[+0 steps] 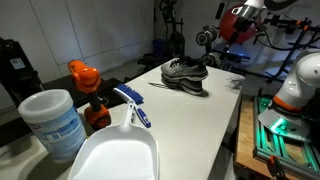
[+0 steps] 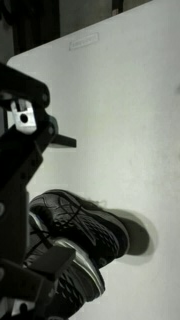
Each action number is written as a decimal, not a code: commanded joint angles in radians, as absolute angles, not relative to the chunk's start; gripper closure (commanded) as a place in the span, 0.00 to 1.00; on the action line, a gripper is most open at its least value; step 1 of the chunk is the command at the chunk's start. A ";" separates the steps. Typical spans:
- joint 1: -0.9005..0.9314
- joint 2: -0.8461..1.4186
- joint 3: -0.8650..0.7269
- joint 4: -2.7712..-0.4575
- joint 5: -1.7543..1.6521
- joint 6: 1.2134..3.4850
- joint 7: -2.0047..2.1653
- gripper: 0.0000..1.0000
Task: Remove the top shoe on the stacked shoes and put it on the left, pick up the shoe on the right and put it on top of the shoe on the left
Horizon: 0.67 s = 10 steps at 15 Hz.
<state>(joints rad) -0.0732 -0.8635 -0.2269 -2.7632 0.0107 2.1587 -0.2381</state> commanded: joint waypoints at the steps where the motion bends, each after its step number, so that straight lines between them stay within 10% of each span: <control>1: -0.078 -0.861 -0.223 -2.769 0.015 2.155 -0.241 0.00; 10: 0.010 -0.838 -0.214 -2.715 0.096 2.191 -0.261 0.00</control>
